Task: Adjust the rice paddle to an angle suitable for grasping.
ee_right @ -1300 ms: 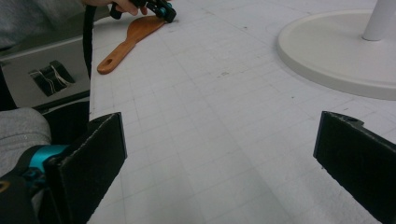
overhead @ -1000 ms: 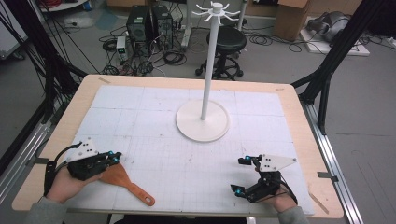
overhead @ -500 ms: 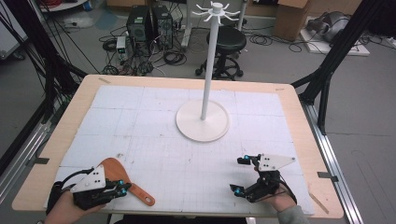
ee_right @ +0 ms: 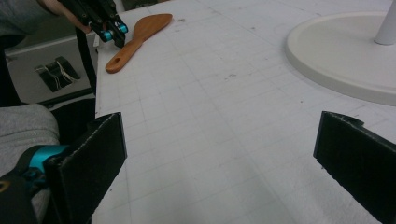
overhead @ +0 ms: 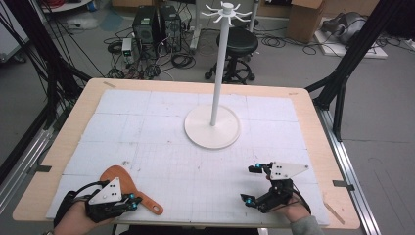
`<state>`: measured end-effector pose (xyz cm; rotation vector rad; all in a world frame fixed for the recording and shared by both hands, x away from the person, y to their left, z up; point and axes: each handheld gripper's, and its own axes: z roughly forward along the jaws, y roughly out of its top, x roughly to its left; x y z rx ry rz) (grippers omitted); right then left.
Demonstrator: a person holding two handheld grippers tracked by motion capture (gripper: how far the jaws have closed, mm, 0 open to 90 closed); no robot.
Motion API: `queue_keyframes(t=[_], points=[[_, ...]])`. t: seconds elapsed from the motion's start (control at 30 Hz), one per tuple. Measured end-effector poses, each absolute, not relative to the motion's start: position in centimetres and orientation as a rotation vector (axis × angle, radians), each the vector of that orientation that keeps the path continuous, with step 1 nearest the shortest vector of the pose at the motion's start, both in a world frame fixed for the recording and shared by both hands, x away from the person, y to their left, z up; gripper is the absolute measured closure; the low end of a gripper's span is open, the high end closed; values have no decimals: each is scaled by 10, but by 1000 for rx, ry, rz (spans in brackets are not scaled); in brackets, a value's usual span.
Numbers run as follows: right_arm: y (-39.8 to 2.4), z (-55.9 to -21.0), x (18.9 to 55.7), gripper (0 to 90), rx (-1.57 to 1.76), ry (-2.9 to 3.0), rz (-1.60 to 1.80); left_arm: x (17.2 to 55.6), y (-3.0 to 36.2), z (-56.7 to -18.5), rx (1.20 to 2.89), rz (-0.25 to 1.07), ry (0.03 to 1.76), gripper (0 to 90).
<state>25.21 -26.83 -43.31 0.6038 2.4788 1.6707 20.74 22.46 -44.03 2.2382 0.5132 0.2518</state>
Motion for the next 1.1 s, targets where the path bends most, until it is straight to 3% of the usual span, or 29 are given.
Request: queue_keyframes(t=[1.1], points=[[-267, -437, 251, 11, 593, 2525, 1629, 269, 185, -438, 2301, 393, 600, 897]])
